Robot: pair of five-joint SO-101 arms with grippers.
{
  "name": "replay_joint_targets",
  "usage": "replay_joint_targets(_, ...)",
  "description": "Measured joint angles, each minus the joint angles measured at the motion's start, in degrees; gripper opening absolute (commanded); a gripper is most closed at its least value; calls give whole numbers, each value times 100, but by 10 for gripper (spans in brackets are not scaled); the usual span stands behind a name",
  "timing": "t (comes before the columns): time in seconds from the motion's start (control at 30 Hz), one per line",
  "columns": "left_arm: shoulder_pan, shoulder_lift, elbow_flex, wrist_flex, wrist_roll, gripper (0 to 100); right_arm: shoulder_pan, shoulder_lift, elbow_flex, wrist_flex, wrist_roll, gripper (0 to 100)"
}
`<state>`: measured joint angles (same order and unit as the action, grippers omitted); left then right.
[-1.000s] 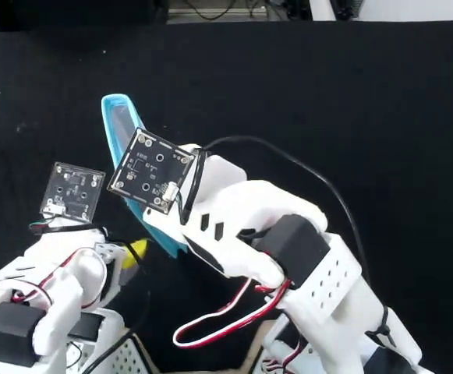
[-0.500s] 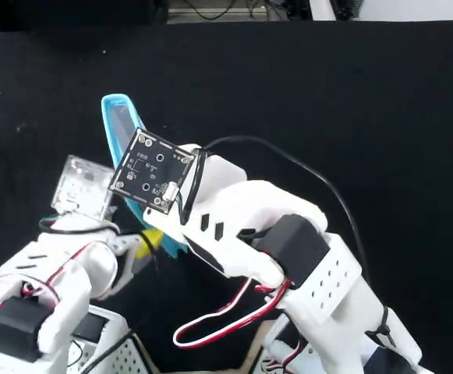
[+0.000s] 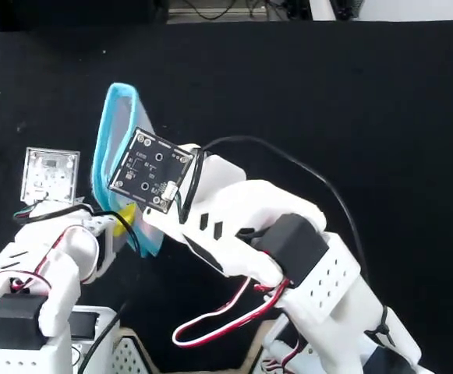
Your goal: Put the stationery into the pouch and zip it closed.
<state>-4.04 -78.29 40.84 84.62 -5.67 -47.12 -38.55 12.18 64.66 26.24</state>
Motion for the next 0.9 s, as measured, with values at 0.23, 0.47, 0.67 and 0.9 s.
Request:
replay_joint_targets(0.23, 176, 0, 26, -149, -237, 275, 0, 0, 0, 0, 0, 11)
replay_joint_targets(0.47, 352, 9, 475, -642, -264, 270, 0, 0, 0, 0, 0, 11)
replay_joint_targets(0.67, 404, 9, 563, -651, -290, 118, 0, 0, 0, 0, 0, 11)
replay_joint_targets(0.9, 422, -501, 580, -659, -290, 29, 0, 0, 0, -79, 0, 11)
